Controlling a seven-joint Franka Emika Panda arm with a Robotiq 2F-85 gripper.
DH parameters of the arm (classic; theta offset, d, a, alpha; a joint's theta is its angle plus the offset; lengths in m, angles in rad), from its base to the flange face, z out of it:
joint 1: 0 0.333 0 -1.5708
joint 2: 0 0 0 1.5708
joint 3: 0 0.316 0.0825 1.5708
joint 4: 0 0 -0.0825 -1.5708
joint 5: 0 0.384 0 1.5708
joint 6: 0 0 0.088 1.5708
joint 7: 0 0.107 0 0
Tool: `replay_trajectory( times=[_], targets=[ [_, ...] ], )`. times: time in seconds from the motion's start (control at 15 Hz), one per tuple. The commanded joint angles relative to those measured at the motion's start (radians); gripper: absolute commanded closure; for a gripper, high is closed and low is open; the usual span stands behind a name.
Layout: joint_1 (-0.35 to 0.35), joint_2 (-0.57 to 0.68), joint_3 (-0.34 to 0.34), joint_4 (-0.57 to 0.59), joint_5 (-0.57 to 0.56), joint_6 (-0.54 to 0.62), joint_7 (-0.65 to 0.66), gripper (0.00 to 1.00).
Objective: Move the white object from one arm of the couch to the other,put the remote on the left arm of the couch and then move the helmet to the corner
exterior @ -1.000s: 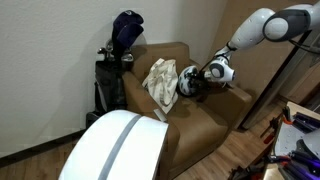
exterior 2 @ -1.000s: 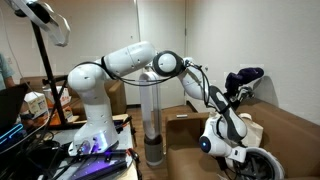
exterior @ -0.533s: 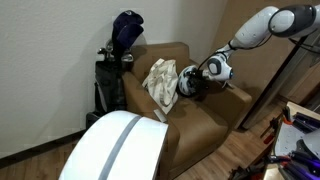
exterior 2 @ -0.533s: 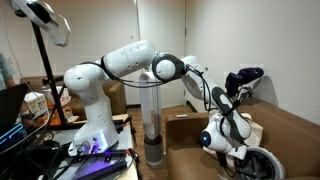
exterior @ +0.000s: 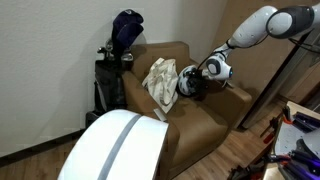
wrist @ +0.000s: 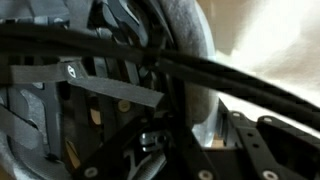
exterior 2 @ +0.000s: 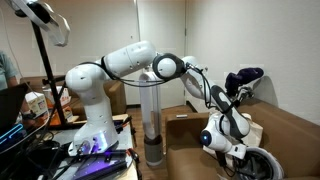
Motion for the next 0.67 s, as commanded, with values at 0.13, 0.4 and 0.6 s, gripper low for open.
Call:
replay_trajectory(
  times=[0.13,0.4,0.6],
  targets=[
    [-0.053,0.012,0.048,0.035,-0.001,0.037,-0.036,0.89],
    [-0.087,0.018,0.081,0.057,-0.002,0.064,-0.070,0.89],
    [-0.078,0.013,0.081,0.045,-0.002,0.070,-0.064,0.40]
  ],
)
